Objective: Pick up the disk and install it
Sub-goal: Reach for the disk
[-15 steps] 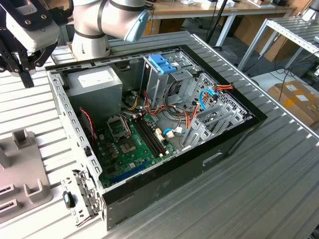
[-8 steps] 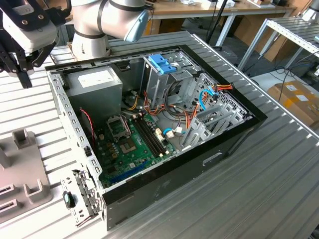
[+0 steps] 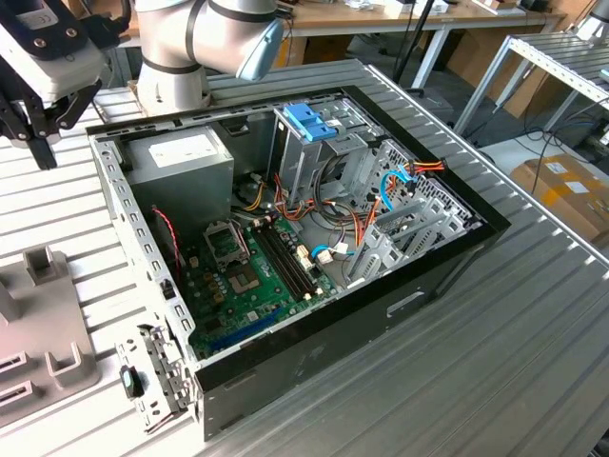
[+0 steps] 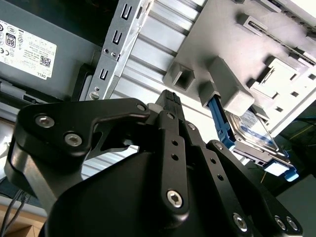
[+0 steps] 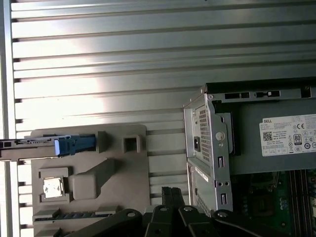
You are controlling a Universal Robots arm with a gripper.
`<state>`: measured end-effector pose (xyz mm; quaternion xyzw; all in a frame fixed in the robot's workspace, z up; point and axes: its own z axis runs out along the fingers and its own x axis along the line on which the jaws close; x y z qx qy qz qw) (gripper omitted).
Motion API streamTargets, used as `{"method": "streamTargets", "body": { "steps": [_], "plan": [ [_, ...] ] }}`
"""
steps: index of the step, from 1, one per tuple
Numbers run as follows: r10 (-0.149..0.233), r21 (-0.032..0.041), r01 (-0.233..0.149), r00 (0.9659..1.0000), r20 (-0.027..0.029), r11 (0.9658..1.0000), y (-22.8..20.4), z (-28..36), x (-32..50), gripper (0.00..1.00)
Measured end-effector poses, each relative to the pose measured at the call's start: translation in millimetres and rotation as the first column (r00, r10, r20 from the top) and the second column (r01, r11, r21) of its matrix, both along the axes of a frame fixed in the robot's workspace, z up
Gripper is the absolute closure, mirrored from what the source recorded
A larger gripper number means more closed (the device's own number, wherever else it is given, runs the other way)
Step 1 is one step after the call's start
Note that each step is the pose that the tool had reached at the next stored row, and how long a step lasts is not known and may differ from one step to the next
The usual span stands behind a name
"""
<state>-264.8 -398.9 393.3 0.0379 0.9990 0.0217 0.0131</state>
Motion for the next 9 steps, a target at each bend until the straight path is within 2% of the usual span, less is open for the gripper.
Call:
{"method": "streamTargets", "body": {
  "steps": [9],
  "plan": [
    [0.0,0.0,0.0,1.0,0.0,1.0,0.0,0.0,-4.3,0.89]
  ]
}}
